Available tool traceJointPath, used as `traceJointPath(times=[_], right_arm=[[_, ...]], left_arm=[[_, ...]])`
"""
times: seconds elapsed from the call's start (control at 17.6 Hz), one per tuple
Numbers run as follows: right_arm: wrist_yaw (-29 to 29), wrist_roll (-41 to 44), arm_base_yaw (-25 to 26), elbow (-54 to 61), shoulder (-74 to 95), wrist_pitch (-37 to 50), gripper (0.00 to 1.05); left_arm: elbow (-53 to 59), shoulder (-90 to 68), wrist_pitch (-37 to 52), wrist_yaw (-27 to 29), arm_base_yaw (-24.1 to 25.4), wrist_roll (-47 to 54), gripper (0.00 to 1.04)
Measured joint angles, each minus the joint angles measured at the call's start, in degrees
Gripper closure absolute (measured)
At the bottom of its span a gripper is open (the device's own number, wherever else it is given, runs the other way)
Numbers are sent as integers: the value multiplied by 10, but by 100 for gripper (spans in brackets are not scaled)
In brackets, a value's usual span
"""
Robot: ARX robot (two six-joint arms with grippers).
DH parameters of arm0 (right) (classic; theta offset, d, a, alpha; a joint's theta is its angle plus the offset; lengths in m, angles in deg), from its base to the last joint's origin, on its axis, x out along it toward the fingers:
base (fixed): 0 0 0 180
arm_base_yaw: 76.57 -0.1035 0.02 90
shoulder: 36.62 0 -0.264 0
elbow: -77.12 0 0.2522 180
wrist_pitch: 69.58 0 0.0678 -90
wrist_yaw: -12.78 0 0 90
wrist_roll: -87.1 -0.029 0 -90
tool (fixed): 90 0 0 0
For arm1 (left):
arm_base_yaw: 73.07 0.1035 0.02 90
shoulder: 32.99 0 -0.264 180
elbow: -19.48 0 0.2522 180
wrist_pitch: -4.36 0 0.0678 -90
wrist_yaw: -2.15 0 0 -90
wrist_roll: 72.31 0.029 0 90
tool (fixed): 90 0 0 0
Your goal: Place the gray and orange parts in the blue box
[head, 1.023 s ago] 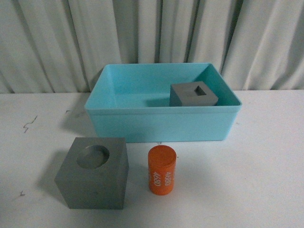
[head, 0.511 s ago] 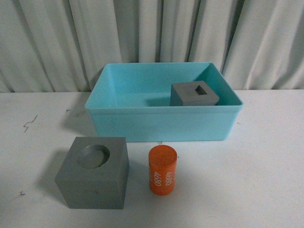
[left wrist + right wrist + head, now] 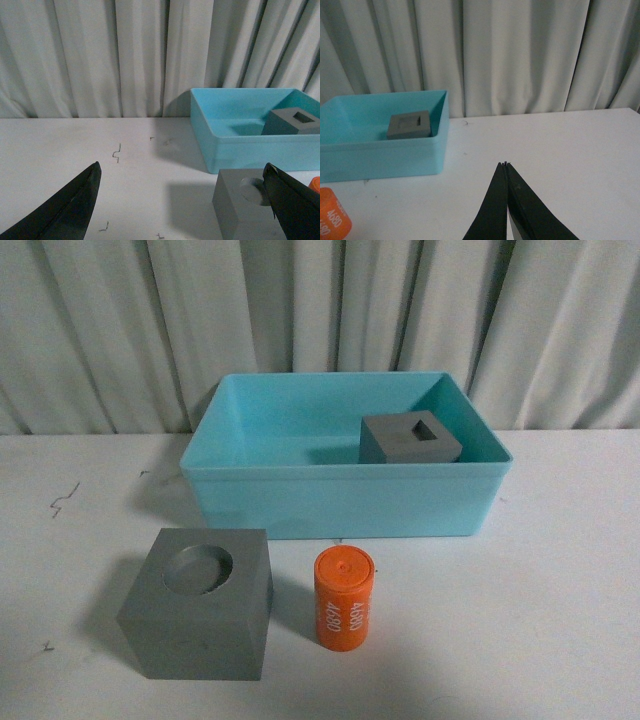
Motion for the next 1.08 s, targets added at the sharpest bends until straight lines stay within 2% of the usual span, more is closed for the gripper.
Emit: traceJointPath(times=[0.51, 0.57, 0.62, 0.8, 0.97, 1.08], right_arm=[[0, 0, 0, 0, -84, -81, 103], [1, 0, 0, 0, -134, -161, 103], [0, 0, 0, 0, -167, -176, 103], [0, 0, 0, 0, -175, -173, 103], [0, 0, 0, 0, -176, -174, 77], [0, 0, 0, 0, -176, -174, 72]], left_arm=[[0, 0, 0, 0, 0, 0, 7], [0, 0, 0, 0, 0, 0, 7], [0, 0, 0, 0, 0, 0, 7], [0, 0, 0, 0, 0, 0, 7], [0, 0, 0, 0, 0, 0, 7], [0, 0, 0, 0, 0, 0, 7]])
